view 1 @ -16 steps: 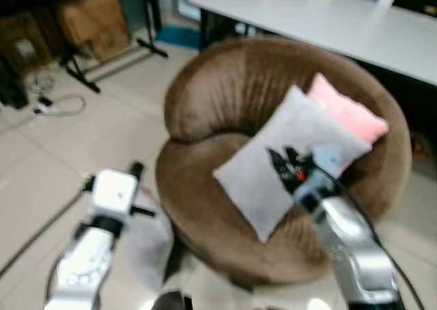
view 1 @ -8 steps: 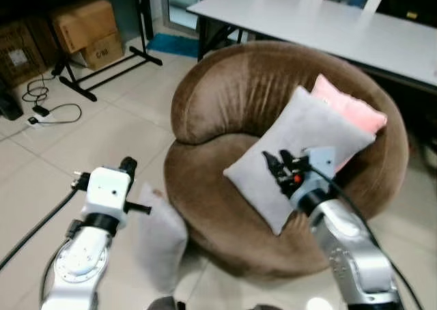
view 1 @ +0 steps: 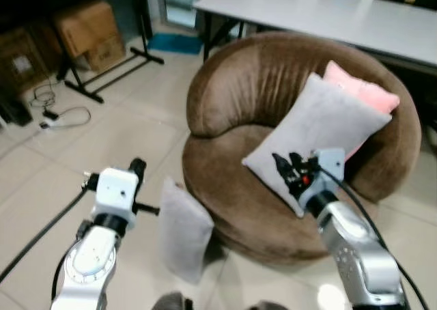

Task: Move the pillow to the sofa from floor

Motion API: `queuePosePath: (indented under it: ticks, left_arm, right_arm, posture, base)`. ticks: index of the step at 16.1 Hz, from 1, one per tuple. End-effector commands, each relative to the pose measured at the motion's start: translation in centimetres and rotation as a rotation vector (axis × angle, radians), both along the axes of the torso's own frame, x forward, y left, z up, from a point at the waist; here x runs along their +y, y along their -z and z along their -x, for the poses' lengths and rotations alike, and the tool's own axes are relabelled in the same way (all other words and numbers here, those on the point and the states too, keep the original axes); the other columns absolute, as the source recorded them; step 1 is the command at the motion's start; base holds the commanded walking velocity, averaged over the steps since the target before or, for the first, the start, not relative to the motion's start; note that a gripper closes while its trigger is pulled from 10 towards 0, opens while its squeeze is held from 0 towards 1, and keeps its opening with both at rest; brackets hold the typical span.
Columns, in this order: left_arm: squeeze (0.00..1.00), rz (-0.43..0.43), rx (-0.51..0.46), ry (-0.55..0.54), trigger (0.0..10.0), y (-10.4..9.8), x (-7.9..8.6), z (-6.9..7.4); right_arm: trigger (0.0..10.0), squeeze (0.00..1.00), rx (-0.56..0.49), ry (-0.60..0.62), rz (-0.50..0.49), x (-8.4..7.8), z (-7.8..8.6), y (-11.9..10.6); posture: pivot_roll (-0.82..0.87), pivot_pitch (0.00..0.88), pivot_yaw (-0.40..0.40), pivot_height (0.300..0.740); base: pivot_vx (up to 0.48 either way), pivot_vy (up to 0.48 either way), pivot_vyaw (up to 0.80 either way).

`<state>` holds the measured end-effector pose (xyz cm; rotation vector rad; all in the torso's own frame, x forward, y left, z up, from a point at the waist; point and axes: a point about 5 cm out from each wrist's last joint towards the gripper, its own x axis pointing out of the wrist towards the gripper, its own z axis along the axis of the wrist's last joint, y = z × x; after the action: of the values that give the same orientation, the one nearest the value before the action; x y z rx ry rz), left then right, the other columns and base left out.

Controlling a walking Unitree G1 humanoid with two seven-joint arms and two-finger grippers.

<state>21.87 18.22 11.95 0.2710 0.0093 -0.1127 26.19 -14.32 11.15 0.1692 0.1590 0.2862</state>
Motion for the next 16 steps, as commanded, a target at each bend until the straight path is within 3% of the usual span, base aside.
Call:
queuePosePath:
  ticks: [1, 3, 6, 14, 16]
  left_arm:
    - [0.00, -0.003, -0.014, -0.014, 10.0, -0.32, 0.32, -0.09]
    - [0.00, 0.003, -0.020, -0.028, 10.0, -0.47, 0.31, -0.29]
    - [0.00, 0.025, -0.037, -0.018, 10.0, -0.70, 0.38, -0.54]
    - [0.00, 0.015, -0.023, -0.029, 10.0, -0.54, 0.72, -0.62]
    - [0.00, 0.013, -0.021, -0.028, 10.0, -0.47, 0.73, -0.57]
  right_arm:
    - [10.0, 0.00, -0.004, -0.004, -0.026, 0.29, -0.05, -0.35]
    - [10.0, 0.00, 0.006, 0.021, -0.026, 0.13, -0.14, -0.23]
    - [10.0, 0.00, 0.015, 0.048, 0.020, 0.01, -0.41, -0.09]
    - [10.0, 0.00, 0.002, 0.065, 0.041, 0.20, -0.46, -0.25]
    - [10.0, 0.00, -0.012, 0.024, 0.077, 0.68, -0.41, -0.39]
  posture:
    - [0.03, 0.073, -0.036, 0.740]
    - [0.03, 0.074, -0.038, 0.740]
    - [0.03, 0.073, -0.037, 0.740]
    - [0.03, 0.076, -0.031, 0.740]
    - [0.04, 0.072, -0.032, 0.740]
  base:
    - [0.000, 0.000, 0.00]
    - [0.000, 0.000, 0.00]
    - [0.000, 0.000, 0.78]
    - [0.315, 0.000, 0.09]
    - [0.315, 0.000, 0.78]
